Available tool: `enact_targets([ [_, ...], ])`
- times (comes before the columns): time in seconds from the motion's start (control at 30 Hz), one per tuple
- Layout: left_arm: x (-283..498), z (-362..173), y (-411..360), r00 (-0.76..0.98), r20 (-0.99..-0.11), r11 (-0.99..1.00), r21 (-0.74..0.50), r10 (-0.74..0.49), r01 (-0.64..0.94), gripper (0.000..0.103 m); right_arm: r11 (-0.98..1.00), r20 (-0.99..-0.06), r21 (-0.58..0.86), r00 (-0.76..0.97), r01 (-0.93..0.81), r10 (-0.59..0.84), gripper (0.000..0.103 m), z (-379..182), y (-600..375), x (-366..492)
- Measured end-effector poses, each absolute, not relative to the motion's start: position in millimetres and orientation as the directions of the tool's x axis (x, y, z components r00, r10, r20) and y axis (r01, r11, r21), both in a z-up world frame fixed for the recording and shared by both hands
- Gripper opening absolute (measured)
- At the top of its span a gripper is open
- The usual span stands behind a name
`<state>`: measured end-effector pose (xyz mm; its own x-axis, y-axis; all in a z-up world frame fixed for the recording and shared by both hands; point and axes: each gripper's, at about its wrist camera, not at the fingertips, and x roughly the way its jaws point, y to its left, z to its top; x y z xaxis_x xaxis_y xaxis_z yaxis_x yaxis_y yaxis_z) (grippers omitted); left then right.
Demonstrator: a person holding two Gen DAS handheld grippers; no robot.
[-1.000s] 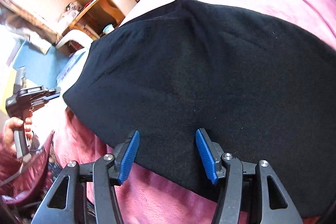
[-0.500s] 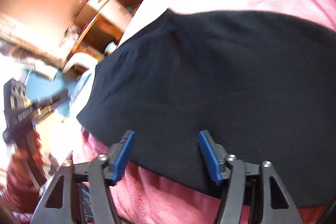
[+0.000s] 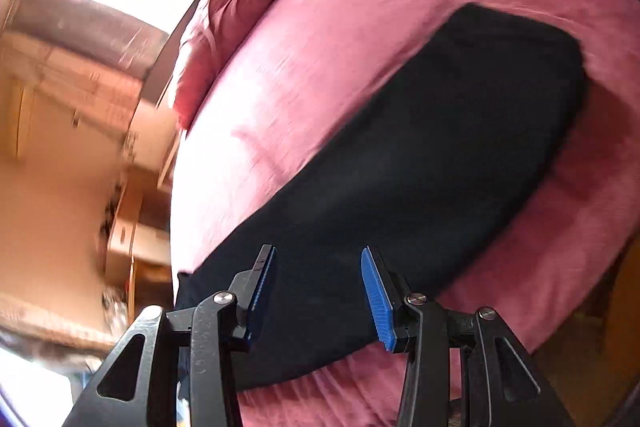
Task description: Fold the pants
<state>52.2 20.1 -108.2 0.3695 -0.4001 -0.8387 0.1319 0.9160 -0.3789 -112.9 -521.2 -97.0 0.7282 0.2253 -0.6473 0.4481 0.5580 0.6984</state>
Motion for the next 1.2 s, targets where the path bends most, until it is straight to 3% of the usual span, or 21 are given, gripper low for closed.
enact_targets([
  [0.17,58.5,-116.3,24.7,0.370,-0.857,0.929,-0.364,-0.359,0.058,0.036,0.366,-0.659,0.717,0.749,0.593,0.076,0.045,-118.8,-592.8,-166.5],
  [0.6,59.1,-123.9,24.9,0.358,-0.857,0.921,-0.388,-0.369,0.020,0.036,0.194,-0.614,0.776,0.789,0.600,0.017,0.044,-156.1,-638.9,-168.2],
  [0.67,57.1,-123.2,27.4,0.357,-0.858,0.921,-0.389,-0.369,0.015,0.036,0.186,-0.610,0.779,0.793,0.598,0.007,0.040,-157.8,-645.7,-160.8],
  [0.87,56.5,-118.3,27.3,0.368,-0.859,0.927,-0.376,-0.356,0.019,0.036,0.280,-0.657,0.723,0.754,0.632,-0.006,0.022,-144.9,-652.8,-134.8],
  [1.2,60.0,-116.3,16.2,0.334,-0.836,0.896,-0.438,-0.436,0.073,0.036,0.476,-0.588,0.725,0.807,0.497,0.051,0.017,-80.1,-633.1,-111.6],
])
